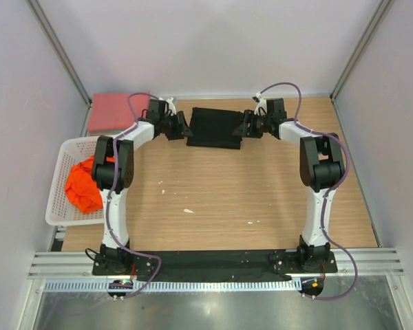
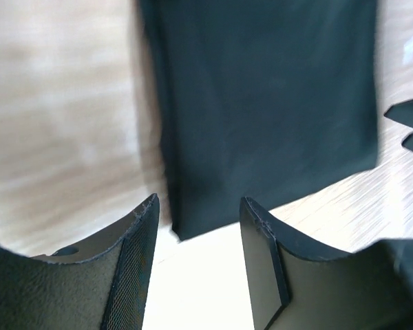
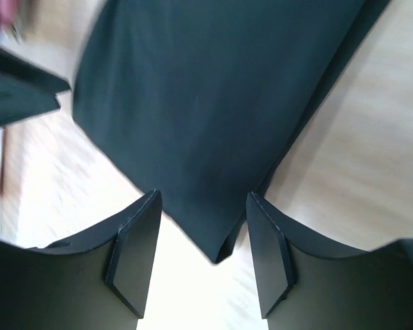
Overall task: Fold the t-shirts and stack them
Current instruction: Fold the tshirt
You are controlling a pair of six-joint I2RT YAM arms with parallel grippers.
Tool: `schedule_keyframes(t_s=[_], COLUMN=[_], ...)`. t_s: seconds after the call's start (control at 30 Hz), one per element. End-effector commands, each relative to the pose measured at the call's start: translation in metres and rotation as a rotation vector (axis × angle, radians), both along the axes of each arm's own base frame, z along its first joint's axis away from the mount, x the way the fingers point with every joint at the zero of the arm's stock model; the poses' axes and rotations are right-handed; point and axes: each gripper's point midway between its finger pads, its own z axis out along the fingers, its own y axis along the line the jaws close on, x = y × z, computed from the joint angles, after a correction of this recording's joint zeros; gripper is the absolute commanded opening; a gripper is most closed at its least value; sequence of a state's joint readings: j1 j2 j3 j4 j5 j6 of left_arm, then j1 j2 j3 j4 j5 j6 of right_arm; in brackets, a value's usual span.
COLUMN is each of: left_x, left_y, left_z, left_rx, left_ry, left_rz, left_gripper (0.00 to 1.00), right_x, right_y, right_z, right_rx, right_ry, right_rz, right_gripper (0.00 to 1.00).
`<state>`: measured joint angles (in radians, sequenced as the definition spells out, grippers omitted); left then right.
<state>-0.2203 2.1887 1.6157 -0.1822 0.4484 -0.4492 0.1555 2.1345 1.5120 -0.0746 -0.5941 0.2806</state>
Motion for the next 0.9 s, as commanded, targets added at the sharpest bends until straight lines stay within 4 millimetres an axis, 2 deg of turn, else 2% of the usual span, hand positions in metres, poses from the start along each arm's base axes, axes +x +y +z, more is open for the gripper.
schedule_keyframes(t_s=[0.0,0.17,0.33,0.37,0.4,0.47,0.5,0.57,0.6,0.67,0.7,0.73,0.77,0.8,0.83,0.87], left_x=[-0.01,-0.019,-0.027,-0.028,-0.029,-0.03,-0.033,-0.038,-0.046,-0.055,-0.066,-0.072,-0.077,-0.089,-0.095,-0.101], left_y=[0.002,-0.003,-0.007,-0.007,-0.007,-0.007,-0.007,-0.005,0.0,0.002,0.002,-0.001,-0.001,0.003,-0.002,-0.003], left_z=[-0.011,-0.032,-0.044,-0.046,-0.046,-0.046,-0.045,-0.045,-0.049,-0.049,-0.049,-0.047,-0.047,-0.054,-0.043,-0.042], left_rx=[0.012,0.0,-0.005,-0.007,-0.008,-0.011,-0.014,-0.009,0.014,0.016,0.02,0.024,0.035,0.054,0.051,0.045], left_ry=[0.03,0.08,0.11,0.115,0.118,0.128,0.144,0.179,0.214,0.263,0.287,0.292,0.295,0.323,0.309,0.33], left_rz=[-0.039,-0.069,-0.09,-0.092,-0.092,-0.087,-0.078,-0.048,-0.023,0.001,0.003,0.005,0.012,0.033,0.033,0.059], left_gripper=[0.52,0.52,0.46,0.41,0.31,0.21,0.12,0.05,0.01,0.0,0.0,0.0,0.0,0.01,0.03,0.06], right_x=[-0.013,-0.023,-0.032,-0.033,-0.034,-0.039,-0.043,-0.049,-0.052,-0.063,-0.073,-0.075,-0.079,-0.09,-0.094,-0.099], right_y=[0.012,0.016,0.012,0.011,0.01,0.006,0.005,0.003,0.003,-0.001,-0.003,-0.004,-0.004,-0.007,-0.009,-0.011], right_z=[-0.008,-0.018,-0.028,-0.027,-0.027,-0.032,-0.033,-0.032,-0.025,-0.025,-0.032,-0.022,-0.021,-0.03,-0.025,-0.027], right_rx=[-0.029,-0.056,-0.084,-0.089,-0.096,-0.114,-0.12,-0.126,-0.124,-0.128,-0.132,-0.123,-0.121,-0.128,-0.132,-0.139], right_ry=[0.004,0.014,0.023,0.018,0.018,0.037,0.044,0.056,0.045,0.055,0.077,0.054,0.05,0.074,0.066,0.08], right_rz=[0.066,0.099,0.104,0.105,0.101,0.091,0.094,0.095,0.096,0.091,0.086,0.077,0.077,0.075,0.071,0.066], right_gripper=[0.58,0.58,0.54,0.53,0.51,0.43,0.41,0.34,0.31,0.22,0.19,0.11,0.08,0.06,0.04,0.03])
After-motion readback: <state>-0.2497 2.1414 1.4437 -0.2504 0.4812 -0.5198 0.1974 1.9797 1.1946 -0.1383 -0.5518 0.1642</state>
